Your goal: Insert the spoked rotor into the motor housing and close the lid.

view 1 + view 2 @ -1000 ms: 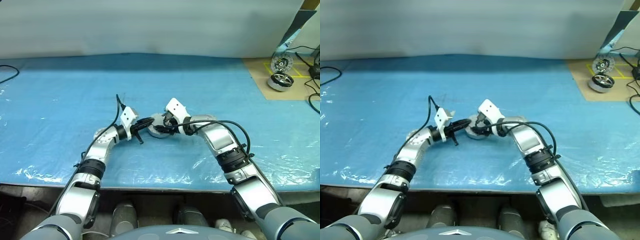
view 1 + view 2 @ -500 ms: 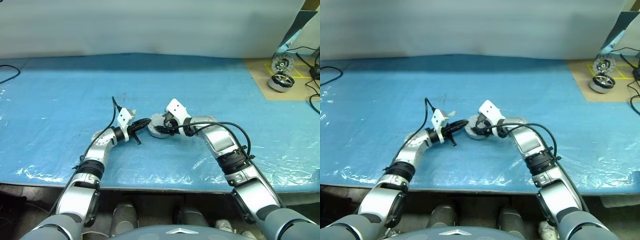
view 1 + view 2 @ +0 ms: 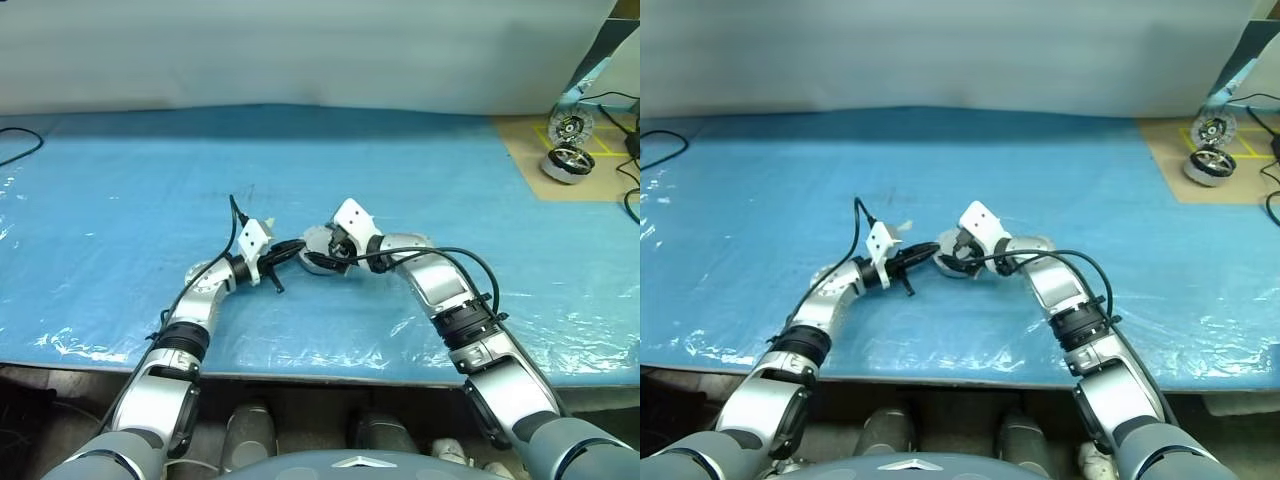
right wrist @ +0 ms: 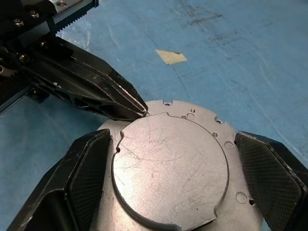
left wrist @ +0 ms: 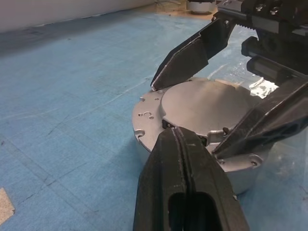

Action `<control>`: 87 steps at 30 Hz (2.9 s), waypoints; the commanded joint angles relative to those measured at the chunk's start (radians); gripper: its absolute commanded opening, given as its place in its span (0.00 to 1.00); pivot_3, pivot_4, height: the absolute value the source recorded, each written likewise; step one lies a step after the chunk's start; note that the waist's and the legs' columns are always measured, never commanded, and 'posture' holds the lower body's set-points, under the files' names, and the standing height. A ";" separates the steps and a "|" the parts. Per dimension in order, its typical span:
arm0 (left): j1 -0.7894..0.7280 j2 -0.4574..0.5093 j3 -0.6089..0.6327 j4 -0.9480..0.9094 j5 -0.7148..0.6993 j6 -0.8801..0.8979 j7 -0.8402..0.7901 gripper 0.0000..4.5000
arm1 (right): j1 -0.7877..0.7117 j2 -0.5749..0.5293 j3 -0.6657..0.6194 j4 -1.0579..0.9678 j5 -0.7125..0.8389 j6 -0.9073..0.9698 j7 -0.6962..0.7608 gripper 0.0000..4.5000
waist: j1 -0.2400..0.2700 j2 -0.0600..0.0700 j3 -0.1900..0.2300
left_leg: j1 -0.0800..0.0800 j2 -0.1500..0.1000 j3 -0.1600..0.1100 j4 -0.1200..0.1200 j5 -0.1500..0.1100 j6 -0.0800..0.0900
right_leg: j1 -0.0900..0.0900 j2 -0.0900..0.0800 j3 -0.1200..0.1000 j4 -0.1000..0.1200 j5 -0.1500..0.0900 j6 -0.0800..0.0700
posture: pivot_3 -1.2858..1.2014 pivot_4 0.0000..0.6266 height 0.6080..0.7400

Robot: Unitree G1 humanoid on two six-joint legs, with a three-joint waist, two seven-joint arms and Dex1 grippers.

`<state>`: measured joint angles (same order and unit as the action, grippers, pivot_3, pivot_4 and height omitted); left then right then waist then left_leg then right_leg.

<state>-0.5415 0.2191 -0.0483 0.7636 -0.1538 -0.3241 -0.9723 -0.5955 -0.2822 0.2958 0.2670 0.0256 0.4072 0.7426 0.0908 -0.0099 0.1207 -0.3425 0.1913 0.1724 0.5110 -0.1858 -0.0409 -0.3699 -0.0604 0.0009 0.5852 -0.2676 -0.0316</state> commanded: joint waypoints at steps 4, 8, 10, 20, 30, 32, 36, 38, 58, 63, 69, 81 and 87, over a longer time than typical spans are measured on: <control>0.015 -0.003 -0.043 0.056 0.045 -0.001 -0.019 0.00 | 0.038 -0.038 -0.074 -0.016 0.062 -0.014 0.056 0.98 | 0.006 -0.001 0.004 | -0.004 0.000 0.000 0.000 0.000 0.000 | -0.002 0.001 -0.002 0.000 0.001 0.001 | 0.52 0.24 1.00; 0.009 0.001 -0.041 0.067 0.047 -0.009 -0.020 0.00 | 0.060 -0.051 -0.103 -0.111 0.092 -0.047 0.068 0.98 | 0.008 -0.001 0.009 | -0.008 -0.001 -0.001 0.002 0.000 0.000 | -0.003 0.001 -0.007 0.002 0.001 0.001 | 0.52 0.24 1.00; 0.006 0.003 -0.041 0.070 0.047 -0.011 -0.020 0.00 | 0.074 -0.044 -0.135 -0.155 0.122 -0.054 0.063 0.98 | 0.008 -0.001 0.013 | -0.008 0.000 -0.001 0.003 0.000 0.000 | -0.003 0.001 -0.008 0.002 0.001 0.001 | 0.52 0.24 1.00; 0.034 0.016 -0.044 -0.016 0.038 0.031 -0.022 0.00 | 0.116 -0.051 -0.365 -0.162 0.401 0.345 0.036 0.98 | 0.008 0.000 0.026 | -0.012 -0.001 -0.004 0.003 0.000 0.000 | -0.003 0.001 -0.011 0.002 0.001 0.001 | 0.52 0.24 1.00; 0.037 0.025 -0.041 -0.052 0.037 0.069 -0.020 0.00 | 0.151 0.004 -0.451 -0.175 0.539 0.557 -0.051 0.98 | 0.008 0.003 0.030 | -0.017 0.000 -0.008 0.011 0.000 0.000 | -0.003 0.001 -0.015 0.005 0.001 0.000 | 0.52 0.24 1.00; 0.033 0.025 -0.040 -0.043 0.038 0.066 -0.020 0.00 | 0.151 0.022 -0.445 -0.189 0.553 0.564 -0.060 0.98 | 0.008 0.003 0.030 | -0.018 0.000 -0.010 0.014 0.000 0.000 | -0.003 0.001 -0.017 0.005 0.001 0.000 | 0.52 0.24 1.00; 0.032 0.026 -0.041 -0.032 0.041 0.058 -0.022 0.00 | 0.137 0.057 -0.439 -0.194 0.568 0.568 -0.083 0.98 | 0.008 0.004 0.030 | -0.022 0.000 -0.014 0.017 0.000 0.000 | -0.003 0.000 -0.021 0.006 0.002 -0.001 | 0.52 0.24 1.00; 0.029 0.027 -0.040 -0.020 0.043 0.052 -0.021 0.00 | 0.135 0.068 -0.415 -0.186 0.553 0.556 -0.088 0.98 | 0.009 0.004 0.030 | -0.023 0.000 -0.017 0.017 0.000 0.000 | -0.003 0.000 -0.022 0.006 0.002 -0.001 | 0.52 0.24 1.00; 0.008 0.020 -0.002 0.061 0.017 0.006 -0.015 0.00 | 0.105 0.098 -0.431 -0.124 0.582 0.548 -0.104 0.54 | 0.007 0.005 0.030 | -0.024 0.000 -0.022 0.022 0.000 0.000 | -0.002 -0.001 -0.025 0.012 0.002 -0.001 | 0.52 0.24 1.00; 0.037 0.033 0.079 -0.121 -0.129 0.133 -0.061 0.00 | 0.071 0.142 -0.516 -0.081 0.638 0.603 -0.175 0.54 | 0.002 0.005 0.032 | -0.025 0.000 -0.022 0.027 0.000 0.000 | -0.006 -0.001 -0.024 0.020 0.001 -0.002 | 0.52 0.24 1.00; 0.080 0.106 0.190 -0.421 -0.363 0.488 -0.048 0.00 | 0.010 0.193 -0.662 -0.026 0.766 0.663 -0.236 0.54 | 0.003 0.006 0.035 | -0.038 0.005 -0.021 0.033 0.001 -0.001 | -0.020 0.002 -0.025 0.024 0.003 -0.007 | 0.52 0.24 1.00; 0.146 0.116 0.389 -0.600 -0.695 0.911 0.104 0.13 | -0.087 0.317 -0.741 -0.047 0.937 0.727 -0.341 0.54 | 0.004 0.008 0.037 | -0.045 0.002 -0.019 0.035 0.001 -0.001 | -0.027 0.004 -0.026 0.025 0.003 -0.007 | 0.52 0.24 1.00; 0.163 0.028 0.488 -0.652 -0.866 1.014 0.266 0.59 | -0.123 0.316 -0.772 -0.017 1.002 0.727 -0.373 0.54 | 0.008 0.007 0.037 | -0.045 0.001 -0.020 0.036 0.001 -0.001 | -0.025 0.003 -0.026 0.025 0.003 -0.007 | 0.52 0.24 1.00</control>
<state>-0.3836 0.2549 0.4045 0.1470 -0.9613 0.6687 -0.7444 -0.6730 0.0354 -0.4452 0.2853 0.9524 1.1421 0.3587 0.0987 -0.0026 0.1582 -0.3880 0.1922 0.1523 0.5470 -0.1848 -0.0414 -0.3948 -0.0574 -0.0248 0.6105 -0.2648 -0.0388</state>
